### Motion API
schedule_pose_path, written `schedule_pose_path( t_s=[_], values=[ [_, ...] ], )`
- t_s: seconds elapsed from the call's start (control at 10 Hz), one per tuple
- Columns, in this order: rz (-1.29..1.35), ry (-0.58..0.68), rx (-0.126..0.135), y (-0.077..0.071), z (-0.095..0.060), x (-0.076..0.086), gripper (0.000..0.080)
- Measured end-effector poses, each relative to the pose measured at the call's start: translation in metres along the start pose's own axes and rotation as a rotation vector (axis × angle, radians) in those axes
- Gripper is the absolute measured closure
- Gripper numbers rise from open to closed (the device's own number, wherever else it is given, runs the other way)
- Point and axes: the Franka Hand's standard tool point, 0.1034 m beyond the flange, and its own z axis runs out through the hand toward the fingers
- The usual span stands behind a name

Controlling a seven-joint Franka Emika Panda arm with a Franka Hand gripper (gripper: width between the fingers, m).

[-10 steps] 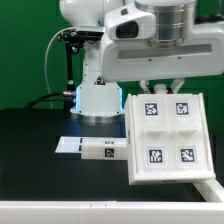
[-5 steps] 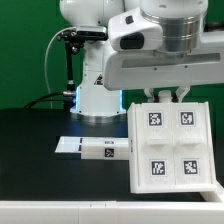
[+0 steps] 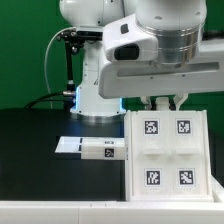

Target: Assemble cabinet

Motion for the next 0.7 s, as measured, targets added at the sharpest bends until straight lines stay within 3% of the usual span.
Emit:
schedule_pose_path(
  t_s=[0.3,0.7],
  values=[
    [0.006,-0.014,-0.012,-0.012,-0.007,0.01,0.0577],
    [-0.03,-0.012,-0.075,-0.014,-0.014,0.017,0.0577]
  ],
)
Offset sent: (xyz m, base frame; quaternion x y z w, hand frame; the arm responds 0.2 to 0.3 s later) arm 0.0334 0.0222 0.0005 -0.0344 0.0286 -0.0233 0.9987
